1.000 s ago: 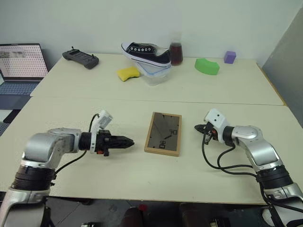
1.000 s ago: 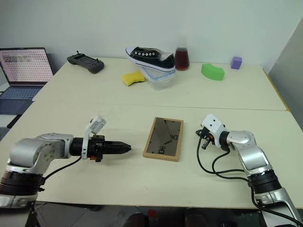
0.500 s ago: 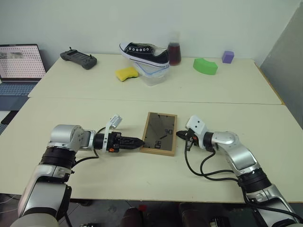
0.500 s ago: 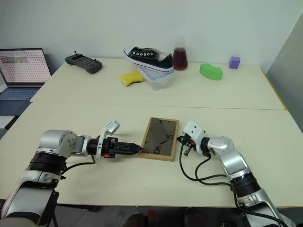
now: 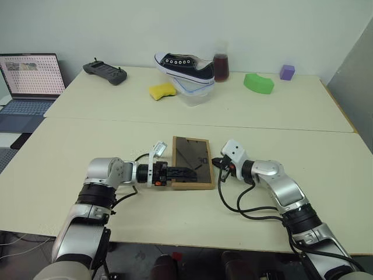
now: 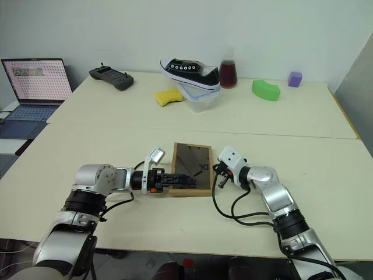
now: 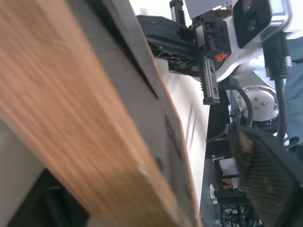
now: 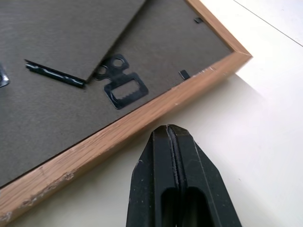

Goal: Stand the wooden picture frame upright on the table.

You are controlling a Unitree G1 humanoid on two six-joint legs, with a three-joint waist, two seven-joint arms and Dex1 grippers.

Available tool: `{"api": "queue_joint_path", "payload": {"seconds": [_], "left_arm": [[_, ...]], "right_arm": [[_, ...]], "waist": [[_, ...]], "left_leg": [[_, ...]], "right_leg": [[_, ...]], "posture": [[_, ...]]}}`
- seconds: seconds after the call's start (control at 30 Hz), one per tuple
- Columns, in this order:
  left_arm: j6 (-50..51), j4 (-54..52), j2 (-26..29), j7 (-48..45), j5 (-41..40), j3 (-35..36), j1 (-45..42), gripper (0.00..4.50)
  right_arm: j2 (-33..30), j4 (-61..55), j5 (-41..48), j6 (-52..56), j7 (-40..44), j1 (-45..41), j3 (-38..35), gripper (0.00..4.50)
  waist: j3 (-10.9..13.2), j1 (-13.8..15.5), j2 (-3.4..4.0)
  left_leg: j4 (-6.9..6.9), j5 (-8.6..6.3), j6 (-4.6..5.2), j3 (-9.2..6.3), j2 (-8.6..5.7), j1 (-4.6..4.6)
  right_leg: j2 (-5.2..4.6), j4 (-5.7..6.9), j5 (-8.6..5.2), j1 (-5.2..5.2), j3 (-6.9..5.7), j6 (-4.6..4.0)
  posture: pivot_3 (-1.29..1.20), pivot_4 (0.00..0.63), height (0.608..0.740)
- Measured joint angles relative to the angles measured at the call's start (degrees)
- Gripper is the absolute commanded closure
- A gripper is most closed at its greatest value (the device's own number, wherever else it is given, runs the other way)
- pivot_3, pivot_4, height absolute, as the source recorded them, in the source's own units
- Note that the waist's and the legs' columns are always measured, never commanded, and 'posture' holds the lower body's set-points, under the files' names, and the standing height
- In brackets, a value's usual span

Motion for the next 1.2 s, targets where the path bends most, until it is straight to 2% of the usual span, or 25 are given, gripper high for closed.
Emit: {"api": "queue_joint_path", "payload": {"seconds": [0.2, 0.3, 0.37, 0.47, 0.57, 0.67, 0.87, 1.07, 1.17, 1.2], "left_arm": [[0.4, -2.9, 1.1, 1.0, 0.0, -0.2, 2.1, 2.33], [0.1, -4.0, 1.1, 1.5, -0.6, 0.8, 2.5, 2.91], [-0.3, -4.7, 1.0, 1.9, -1.1, 1.6, 2.6, 3.19], [-1.7, -5.8, -0.2, 4.7, -1.1, 3.5, 2.6, 3.21], [-2.7, -7.9, -0.6, 7.0, -1.1, 4.3, 2.6, 3.21], [-2.7, -12.7, -0.3, 8.2, -2.3, 6.2, 2.4, 3.21], [-3.7, -17.9, -0.4, 9.9, -4.4, 8.9, 0.3, 3.21], [-3.4, -20.5, -0.4, 11.5, -5.6, 9.4, 0.3, 3.21], [-3.3, -21.5, 0.2, 12.5, -5.6, 10.4, 1.2, 3.21], [-3.2, -21.6, 0.3, 13.0, -5.6, 10.8, 1.5, 3.21]], "right_arm": [[-0.9, 0.0, 0.1, 0.0, -1.0, 0.3, -2.1, 4.50], [-3.2, 0.0, 0.5, 0.0, -1.0, -0.1, -4.1, 4.50], [-4.4, -0.1, 1.3, 0.3, -0.8, -0.7, -5.4, 4.50], [-5.2, -1.5, 3.6, 1.1, 0.0, -3.7, -8.4, 4.50], [-5.3, -7.1, 9.8, 6.2, 2.0, -8.2, -12.0, 4.05], [-5.7, -13.5, 19.1, 15.1, 7.1, -12.2, -13.3, 3.39], [-3.8, -15.3, 27.8, 24.0, 8.9, -15.8, -13.3, 2.06], [-1.4, -12.3, 26.7, 23.9, 6.1, -18.8, -11.0, 0.74], [0.3, -11.8, 25.7, 22.6, 4.4, -19.3, -10.1, 0.28], [0.9, -11.8, 25.1, 22.3, 3.7, -19.3, -9.5, 0.28]], "waist": [[0.0, -0.4, 0.00], [0.0, -0.5, -0.01], [0.0, -0.5, -0.01], [0.0, -0.5, -0.01], [0.0, -0.7, -0.01], [0.1, -0.6, -0.02], [0.1, -0.6, -0.02], [0.1, -0.7, -0.02], [0.1, -1.1, -0.02], [0.1, -1.1, -0.02]], "left_leg": [[-0.04, 0.00, 0.00, 0.00, 0.07, 0.00], [-0.04, 0.00, 0.00, 0.01, 0.07, -0.01], [-0.04, 0.00, 0.00, 0.01, 0.07, 0.00], [-0.04, 0.00, 0.00, 0.01, 0.07, -0.01], [-0.07, 0.00, 0.00, -0.02, 0.11, -0.01], [-0.10, 0.00, 0.00, -0.06, 0.12, -0.05], [-0.09, -0.01, 0.01, -0.03, 0.10, -0.05], [-0.11, -0.01, 0.01, -0.03, 0.12, -0.05], [-0.14, -0.01, 0.01, -0.03, 0.12, -0.06], [-0.14, -0.01, 0.01, -0.03, 0.12, -0.06]], "right_leg": [[0.07, 0.02, 0.00, -0.06, 0.02, 0.00], [0.07, 0.02, 0.00, -0.07, 0.03, 0.00], [0.07, 0.02, 0.00, -0.07, 0.03, 0.00], [0.07, 0.03, 0.00, -0.07, 0.03, 0.00], [0.10, 0.03, 0.00, -0.08, 0.01, 0.00], [0.10, -0.02, 0.00, -0.09, -0.03, 0.00], [0.08, -0.02, 0.00, -0.09, 0.00, 0.00], [0.10, -0.03, 0.00, -0.12, 0.00, 0.00], [0.10, -0.04, 0.00, -0.13, 0.00, -0.01], [0.09, -0.04, 0.00, -0.13, 0.00, -0.01]], "posture": [[0.00, 0.150, 0.740], [0.00, 0.150, 0.740], [0.00, 0.150, 0.740], [0.00, 0.150, 0.740], [0.00, 0.150, 0.740], [0.00, 0.150, 0.740], [0.00, 0.150, 0.740], [0.00, 0.150, 0.740], [0.00, 0.150, 0.740], [0.00, 0.150, 0.740]]}}
